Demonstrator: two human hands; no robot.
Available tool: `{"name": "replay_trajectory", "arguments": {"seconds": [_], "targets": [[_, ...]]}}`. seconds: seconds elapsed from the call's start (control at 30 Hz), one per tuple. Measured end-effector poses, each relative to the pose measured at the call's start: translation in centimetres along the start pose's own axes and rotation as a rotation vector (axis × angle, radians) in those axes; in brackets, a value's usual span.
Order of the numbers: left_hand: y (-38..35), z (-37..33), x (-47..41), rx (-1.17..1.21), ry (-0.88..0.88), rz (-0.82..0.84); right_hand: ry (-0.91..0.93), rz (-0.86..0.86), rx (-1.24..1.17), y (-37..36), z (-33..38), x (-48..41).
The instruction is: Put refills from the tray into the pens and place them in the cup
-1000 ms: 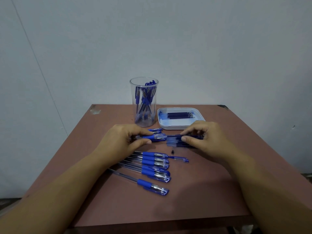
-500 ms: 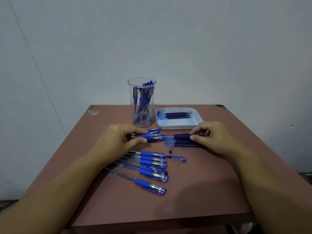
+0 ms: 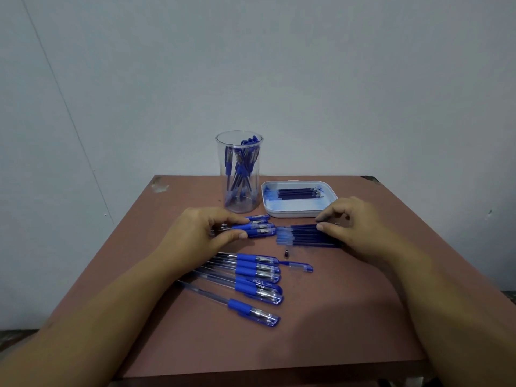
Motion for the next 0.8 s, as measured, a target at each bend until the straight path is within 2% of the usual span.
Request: {"name": "replay_trajectory", "arguments": {"seconds": [0.2,0.47,0.8], "targets": [[0.0,0.2,-0.1,-0.004,0.002,0.009,0.026,0.086,0.093,1.6,2.2,-3.3],[-0.2,0.6,-0.1,-0.007,-0.016,0.013,-0.096,0.283,0.126,-1.5,-1.0,-9.3],[-0.1,0.7,-0.2,-0.005,-0.016,0.032,-0.11,0.297,0.162,-3.3,-1.8,-10.6]]}}
Point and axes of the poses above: each hand's wrist, its own x-axis away from the middle knuckle, its own y-axis out of the back of the hand, z = x × y, the point moved 5 cm from there along -x, towards the middle knuckle, and after that the axes turned 6 degrees about x, right-handed, at the moved point
